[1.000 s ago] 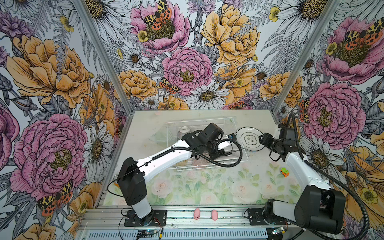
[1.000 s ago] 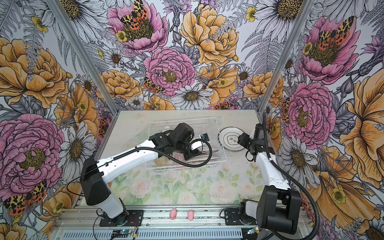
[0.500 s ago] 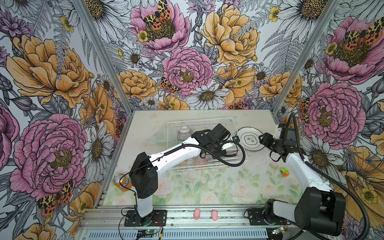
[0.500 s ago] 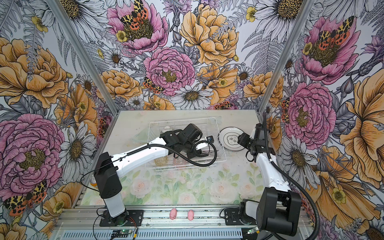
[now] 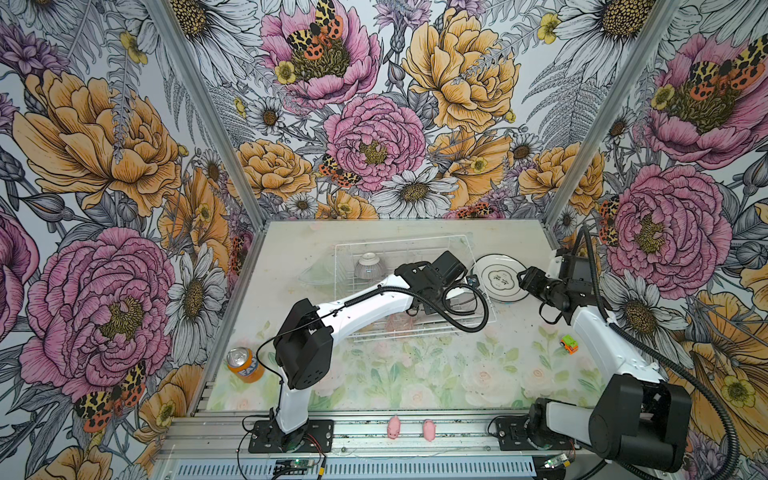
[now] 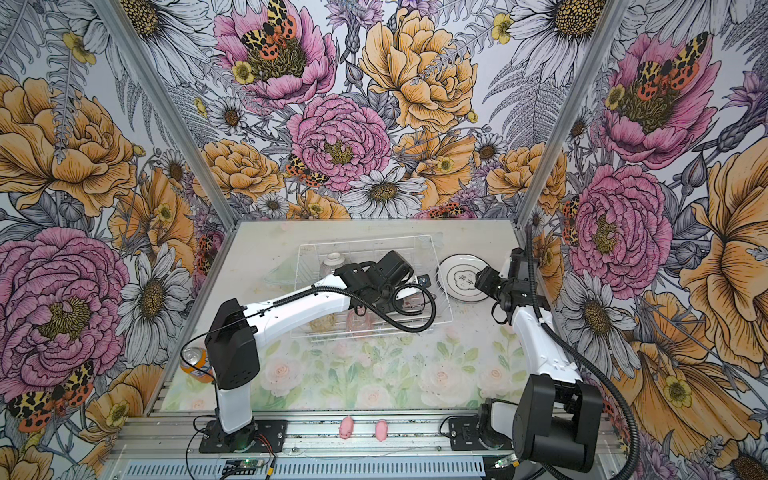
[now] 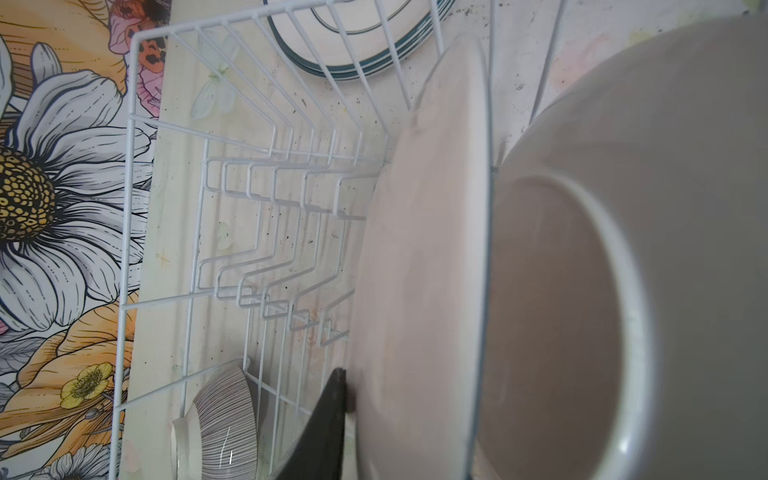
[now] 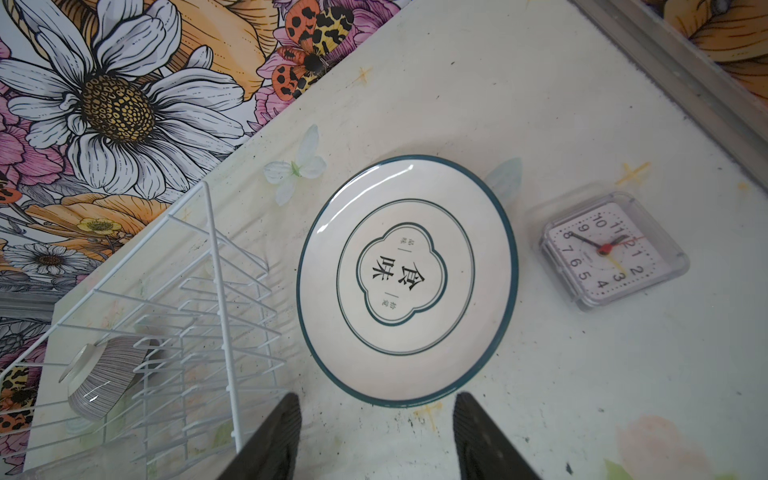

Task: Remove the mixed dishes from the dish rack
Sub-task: 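Grasp the orange-sunburst plate in the rack with left gripper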

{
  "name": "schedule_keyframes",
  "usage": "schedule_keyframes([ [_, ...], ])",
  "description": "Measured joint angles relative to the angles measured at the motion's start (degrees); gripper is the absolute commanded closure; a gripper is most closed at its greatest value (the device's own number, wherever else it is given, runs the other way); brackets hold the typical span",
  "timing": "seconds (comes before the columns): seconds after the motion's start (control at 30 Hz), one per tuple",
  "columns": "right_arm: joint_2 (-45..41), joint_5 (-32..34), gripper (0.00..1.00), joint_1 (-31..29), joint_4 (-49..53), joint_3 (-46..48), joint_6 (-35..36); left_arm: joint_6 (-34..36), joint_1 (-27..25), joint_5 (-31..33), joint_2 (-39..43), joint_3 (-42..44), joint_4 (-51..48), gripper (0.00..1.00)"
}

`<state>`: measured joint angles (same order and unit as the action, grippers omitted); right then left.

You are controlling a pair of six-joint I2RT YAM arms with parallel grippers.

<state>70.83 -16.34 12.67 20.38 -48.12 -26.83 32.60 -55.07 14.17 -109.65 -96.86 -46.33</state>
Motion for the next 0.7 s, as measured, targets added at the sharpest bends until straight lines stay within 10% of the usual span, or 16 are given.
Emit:
schedule_keyframes([
  [0.7,-0.07,-0.02,0.4,0.0,0.02,0.33,-0.02,0.92,-0.57,7.28,0.46,1.27,3.15,0.98],
])
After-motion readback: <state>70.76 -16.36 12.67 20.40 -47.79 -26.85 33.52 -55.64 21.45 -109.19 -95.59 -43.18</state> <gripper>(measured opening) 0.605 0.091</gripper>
